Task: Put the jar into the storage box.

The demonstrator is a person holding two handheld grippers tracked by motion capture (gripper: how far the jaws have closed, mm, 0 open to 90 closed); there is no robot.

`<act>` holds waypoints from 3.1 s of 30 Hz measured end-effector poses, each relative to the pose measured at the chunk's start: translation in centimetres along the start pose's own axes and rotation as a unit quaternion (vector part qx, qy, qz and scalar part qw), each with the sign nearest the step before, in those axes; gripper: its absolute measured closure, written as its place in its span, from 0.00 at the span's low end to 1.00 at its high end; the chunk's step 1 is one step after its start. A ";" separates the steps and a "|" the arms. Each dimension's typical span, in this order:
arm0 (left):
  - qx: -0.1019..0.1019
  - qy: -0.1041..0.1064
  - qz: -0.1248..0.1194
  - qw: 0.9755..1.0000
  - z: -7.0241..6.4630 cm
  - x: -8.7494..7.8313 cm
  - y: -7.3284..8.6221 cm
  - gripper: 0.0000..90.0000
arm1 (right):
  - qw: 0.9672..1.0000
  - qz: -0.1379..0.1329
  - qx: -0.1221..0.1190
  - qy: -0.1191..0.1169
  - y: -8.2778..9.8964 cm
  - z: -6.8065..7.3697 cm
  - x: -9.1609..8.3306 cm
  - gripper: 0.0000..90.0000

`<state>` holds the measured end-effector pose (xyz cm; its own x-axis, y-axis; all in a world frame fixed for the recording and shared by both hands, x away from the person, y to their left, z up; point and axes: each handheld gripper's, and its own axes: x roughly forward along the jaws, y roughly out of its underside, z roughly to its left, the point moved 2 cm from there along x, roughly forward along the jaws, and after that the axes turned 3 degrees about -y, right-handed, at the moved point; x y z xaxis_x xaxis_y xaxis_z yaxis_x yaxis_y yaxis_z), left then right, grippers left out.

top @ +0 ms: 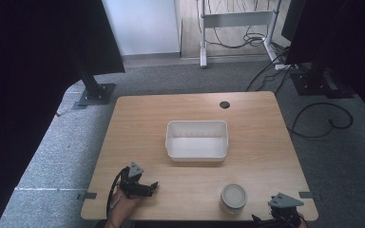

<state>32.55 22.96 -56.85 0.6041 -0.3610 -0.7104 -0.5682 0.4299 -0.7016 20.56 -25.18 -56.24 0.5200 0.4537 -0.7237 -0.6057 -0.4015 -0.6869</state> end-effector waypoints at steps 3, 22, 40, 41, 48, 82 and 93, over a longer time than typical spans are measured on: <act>0.000 0.000 0.000 1.000 0.0 0.0 0.0 0.00 | 1.000 -0.003 -0.004 -0.002 -0.2 0.2 0.0 0.00; 0.000 0.000 0.000 1.000 0.0 0.0 0.0 0.00 | 0.998 -0.025 -0.041 -0.028 -1.8 2.4 0.5 0.00; 0.000 0.000 0.000 1.000 0.0 0.0 0.0 0.00 | 0.997 -0.040 -0.057 -0.037 -3.4 3.5 1.5 0.00; 0.000 0.000 0.000 1.000 0.0 0.0 0.0 0.00 | 0.997 -0.040 -0.057 -0.038 -3.5 3.5 1.6 0.00; 0.000 0.000 0.000 1.000 0.0 0.0 0.0 0.00 | 0.996 -0.049 -0.066 -0.046 -4.2 4.1 1.9 0.01; 0.000 0.000 0.000 1.000 0.0 0.0 0.0 0.00 | 0.996 -0.036 -0.066 -0.050 -6.1 5.3 4.3 0.10; 0.000 0.000 -0.001 1.000 0.0 0.0 0.0 0.00 | 0.997 -0.042 -0.064 -0.031 -6.7 5.4 3.8 0.10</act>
<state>32.60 22.94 -56.86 0.6042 -0.3623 -0.7096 -0.5679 0.4289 -0.7025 23.32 -16.48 -54.06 0.5249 0.5372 -0.6602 -0.4777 -0.4560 -0.7509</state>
